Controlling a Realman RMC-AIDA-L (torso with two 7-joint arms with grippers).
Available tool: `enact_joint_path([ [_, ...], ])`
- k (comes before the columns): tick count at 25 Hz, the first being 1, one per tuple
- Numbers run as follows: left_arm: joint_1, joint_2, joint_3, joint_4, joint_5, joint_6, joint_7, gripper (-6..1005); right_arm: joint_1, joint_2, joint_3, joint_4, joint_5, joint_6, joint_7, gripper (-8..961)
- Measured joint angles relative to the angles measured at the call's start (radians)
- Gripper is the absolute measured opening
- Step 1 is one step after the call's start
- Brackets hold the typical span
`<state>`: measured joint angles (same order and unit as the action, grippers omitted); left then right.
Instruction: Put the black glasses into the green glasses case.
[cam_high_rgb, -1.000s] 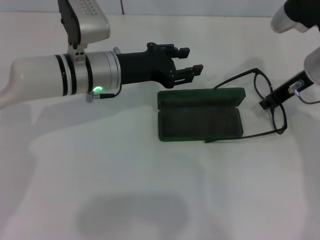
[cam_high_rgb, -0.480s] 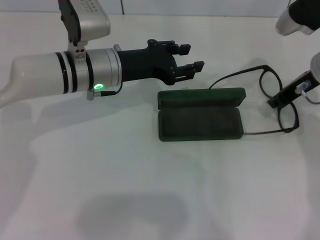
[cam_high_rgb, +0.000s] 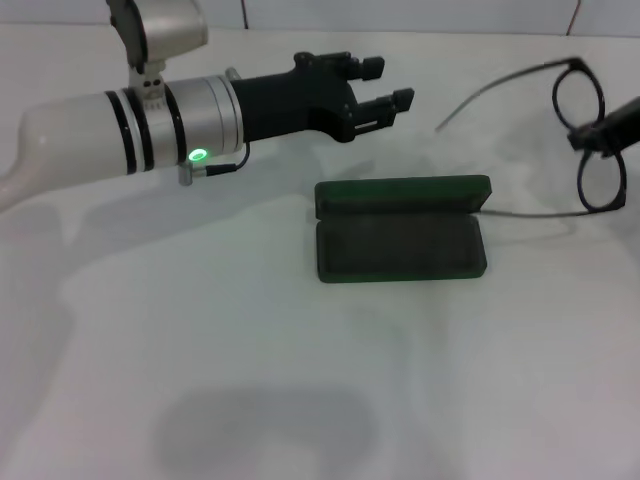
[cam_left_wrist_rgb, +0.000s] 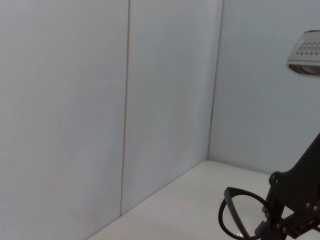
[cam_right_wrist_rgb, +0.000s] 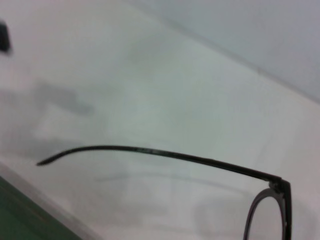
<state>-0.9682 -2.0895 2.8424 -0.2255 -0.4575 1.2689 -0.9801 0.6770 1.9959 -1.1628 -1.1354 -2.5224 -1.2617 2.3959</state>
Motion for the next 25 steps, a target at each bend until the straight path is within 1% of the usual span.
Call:
enact_joint_path([
  [2, 0.002, 0.002, 0.001, 0.000, -0.022, 0.039, -0.002, 559, -0.027, 0.005, 0.059, -0.018, 0.078, -0.012, -0.075, 97],
  [4, 0.005, 0.005, 0.001, -0.003, -0.035, 0.104, -0.006, 559, -0.053, 0.011, 0.111, -0.022, 0.165, -0.015, -0.157, 96],
  [6, 0.007, 0.010, 0.001, -0.009, -0.045, 0.181, -0.021, 559, -0.088, 0.016, 0.174, -0.011, 0.287, -0.015, -0.263, 96],
  [8, 0.009, 0.020, 0.002, -0.011, -0.051, 0.239, -0.035, 559, -0.126, 0.019, 0.242, 0.035, 0.453, -0.015, -0.394, 96],
  [11, 0.020, 0.031, 0.002, -0.014, -0.065, 0.273, -0.040, 559, -0.161, 0.009, 0.281, 0.152, 0.696, -0.016, -0.577, 96],
  [13, 0.029, 0.033, 0.002, -0.024, -0.070, 0.265, -0.041, 559, -0.176, 0.000, 0.287, 0.221, 0.839, -0.023, -0.681, 96],
  [15, 0.030, 0.031, 0.002, -0.027, -0.069, 0.264, -0.043, 559, -0.187, -0.004, 0.290, 0.271, 0.942, -0.035, -0.758, 96],
  [18, 0.025, 0.021, 0.002, -0.026, -0.054, 0.267, -0.045, 559, -0.192, -0.002, 0.291, 0.318, 1.039, -0.051, -0.836, 96],
  [21, 0.015, 0.014, 0.002, -0.015, -0.014, 0.271, -0.044, 559, -0.191, 0.010, 0.291, 0.345, 1.097, -0.057, -0.883, 96],
  [25, -0.033, 0.006, 0.002, 0.030, 0.147, 0.309, -0.031, 558, -0.174, 0.015, 0.291, 0.387, 1.134, -0.047, -0.913, 96],
])
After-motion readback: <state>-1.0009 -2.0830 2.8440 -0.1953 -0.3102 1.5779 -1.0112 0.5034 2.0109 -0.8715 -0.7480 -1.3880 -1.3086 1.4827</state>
